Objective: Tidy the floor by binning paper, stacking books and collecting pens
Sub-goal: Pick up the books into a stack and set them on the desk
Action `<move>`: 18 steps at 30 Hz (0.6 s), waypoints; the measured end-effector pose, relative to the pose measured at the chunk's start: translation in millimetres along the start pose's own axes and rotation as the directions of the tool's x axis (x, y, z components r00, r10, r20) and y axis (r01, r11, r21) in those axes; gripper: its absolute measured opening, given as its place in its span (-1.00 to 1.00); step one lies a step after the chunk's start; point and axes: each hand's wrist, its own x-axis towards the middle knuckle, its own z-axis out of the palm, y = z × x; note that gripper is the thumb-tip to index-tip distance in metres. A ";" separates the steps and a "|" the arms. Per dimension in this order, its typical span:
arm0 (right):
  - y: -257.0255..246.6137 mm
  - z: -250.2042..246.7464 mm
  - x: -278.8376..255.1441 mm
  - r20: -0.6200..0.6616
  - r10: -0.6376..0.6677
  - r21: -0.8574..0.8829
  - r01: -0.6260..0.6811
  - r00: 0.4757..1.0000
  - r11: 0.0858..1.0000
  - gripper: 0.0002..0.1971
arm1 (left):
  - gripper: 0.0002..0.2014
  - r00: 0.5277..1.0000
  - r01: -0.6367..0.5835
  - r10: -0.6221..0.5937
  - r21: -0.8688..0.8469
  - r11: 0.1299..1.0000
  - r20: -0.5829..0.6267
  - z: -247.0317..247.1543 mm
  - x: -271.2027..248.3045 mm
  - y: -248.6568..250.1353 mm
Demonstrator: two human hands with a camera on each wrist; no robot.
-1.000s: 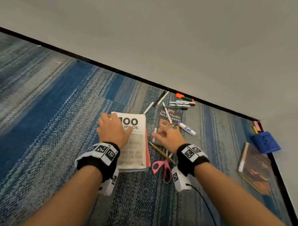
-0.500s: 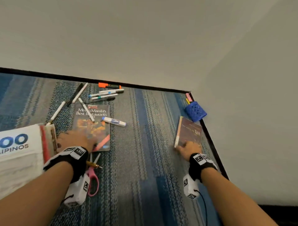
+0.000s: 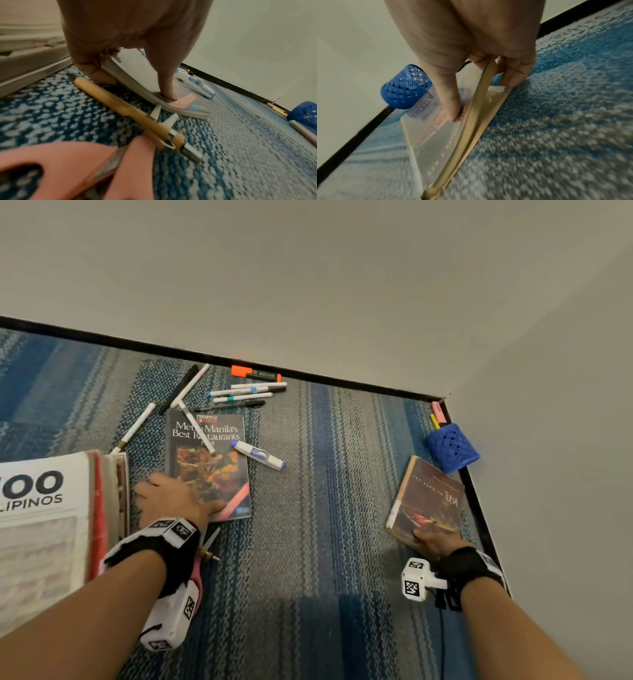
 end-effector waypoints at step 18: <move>-157.9 129.1 -223.7 0.070 -0.480 0.418 0.411 0.875 0.810 -0.62 | -0.85 0.962 -0.190 0.273 -0.675 0.713 0.018 -59.1 -20.1 -20.0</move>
